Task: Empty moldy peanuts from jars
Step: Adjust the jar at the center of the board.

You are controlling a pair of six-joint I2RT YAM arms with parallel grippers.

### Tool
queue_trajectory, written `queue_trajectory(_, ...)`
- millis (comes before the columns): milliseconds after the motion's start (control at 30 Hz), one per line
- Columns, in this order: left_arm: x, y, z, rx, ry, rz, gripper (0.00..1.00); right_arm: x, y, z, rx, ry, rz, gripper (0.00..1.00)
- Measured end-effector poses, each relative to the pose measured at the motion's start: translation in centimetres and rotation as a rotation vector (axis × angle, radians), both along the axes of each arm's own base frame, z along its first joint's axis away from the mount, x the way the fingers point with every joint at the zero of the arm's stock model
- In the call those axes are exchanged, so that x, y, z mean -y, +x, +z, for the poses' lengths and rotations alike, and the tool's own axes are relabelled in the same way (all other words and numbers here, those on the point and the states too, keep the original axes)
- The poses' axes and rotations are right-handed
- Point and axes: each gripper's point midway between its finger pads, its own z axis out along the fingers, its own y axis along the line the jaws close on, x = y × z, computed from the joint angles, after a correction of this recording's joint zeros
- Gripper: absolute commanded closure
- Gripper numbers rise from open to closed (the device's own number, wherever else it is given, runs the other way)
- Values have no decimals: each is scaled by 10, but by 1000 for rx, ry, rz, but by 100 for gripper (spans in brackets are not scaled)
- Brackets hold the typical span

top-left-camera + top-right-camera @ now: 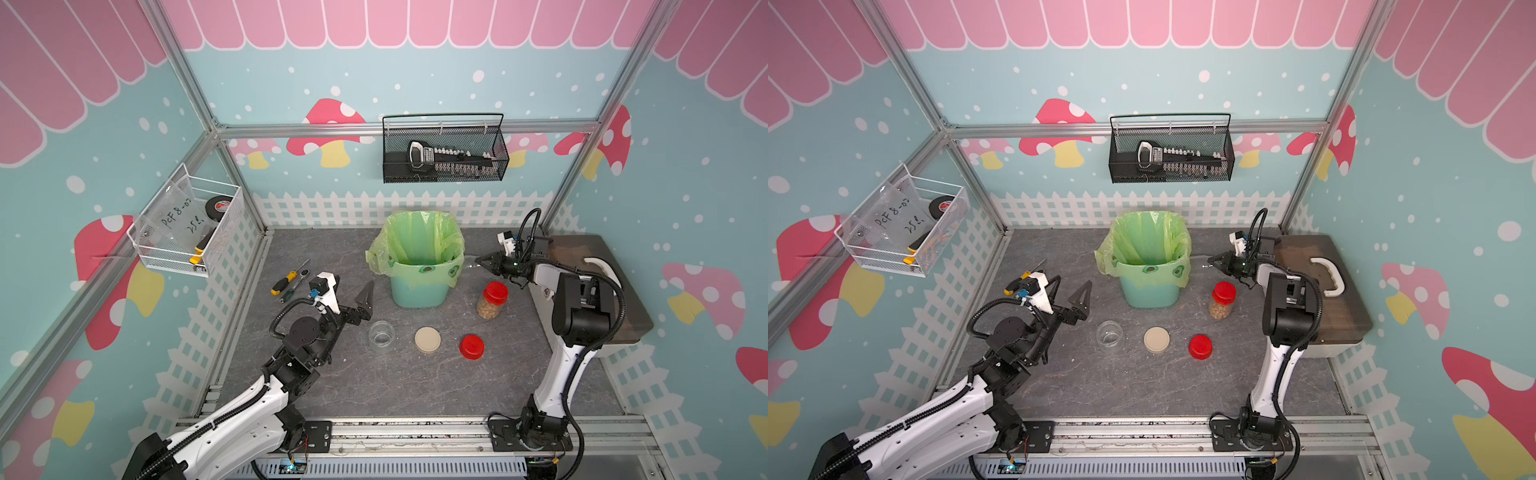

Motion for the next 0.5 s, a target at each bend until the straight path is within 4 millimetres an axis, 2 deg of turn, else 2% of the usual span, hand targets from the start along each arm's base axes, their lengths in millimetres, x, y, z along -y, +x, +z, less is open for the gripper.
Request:
queue_trajectory(200, 0, 0, 0, 0, -1, 0, 1, 8, -2, 27, 35, -150, -32, 100)
queue_trajectory(367, 1, 0, 0, -2, -3, -3, 1, 19, -12, 45, 25, -304, -62, 100)
queue_trajectory(500, 1, 1, -2, -7, -3, -3, 1, 19, -19, 61, 15, -440, -59, 100)
